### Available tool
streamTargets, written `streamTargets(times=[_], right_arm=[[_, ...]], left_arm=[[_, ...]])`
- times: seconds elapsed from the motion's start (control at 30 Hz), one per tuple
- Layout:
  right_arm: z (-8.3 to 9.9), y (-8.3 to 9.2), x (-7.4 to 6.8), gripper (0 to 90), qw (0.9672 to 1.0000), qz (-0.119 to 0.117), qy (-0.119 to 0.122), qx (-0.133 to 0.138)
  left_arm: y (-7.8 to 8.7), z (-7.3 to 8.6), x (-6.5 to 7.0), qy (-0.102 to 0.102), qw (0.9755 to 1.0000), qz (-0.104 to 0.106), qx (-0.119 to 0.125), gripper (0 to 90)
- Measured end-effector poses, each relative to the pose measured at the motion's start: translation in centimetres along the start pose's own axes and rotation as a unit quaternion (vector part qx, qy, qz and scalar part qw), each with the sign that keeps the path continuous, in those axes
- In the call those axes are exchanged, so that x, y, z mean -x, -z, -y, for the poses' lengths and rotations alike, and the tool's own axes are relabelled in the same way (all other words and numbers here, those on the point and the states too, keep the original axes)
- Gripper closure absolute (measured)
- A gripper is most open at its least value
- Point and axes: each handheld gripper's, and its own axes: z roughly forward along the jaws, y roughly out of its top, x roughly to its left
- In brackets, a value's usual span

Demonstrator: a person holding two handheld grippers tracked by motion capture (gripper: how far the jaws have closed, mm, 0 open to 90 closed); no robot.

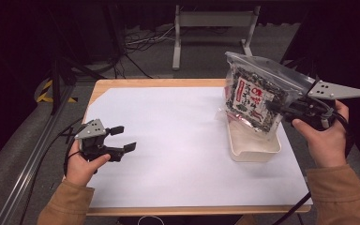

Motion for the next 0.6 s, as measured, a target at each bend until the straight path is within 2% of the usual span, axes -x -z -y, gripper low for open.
streamTargets(times=[0.17, 0.4, 0.6], right_arm=[[0.6, -0.1, 0.4, 75.8, 0.9997, 0.018, -0.009, -0.01], [1.3, -0.4, 0.7, 75.7, 0.999, 0.037, -0.015, -0.02], [2.1, -0.7, 0.9, 75.7, 0.9983, 0.043, -0.024, -0.032]], left_arm=[[0.0, 0.2, 0.0, 0.006, 1.0, -0.001, -0.001, 18.9], [-0.1, 0.2, 0.0, 0.003, 1.0, 0.0, -0.001, 18.7], [-0.1, 0.2, -0.1, 0.003, 1.0, 0.001, -0.004, 18.7]])
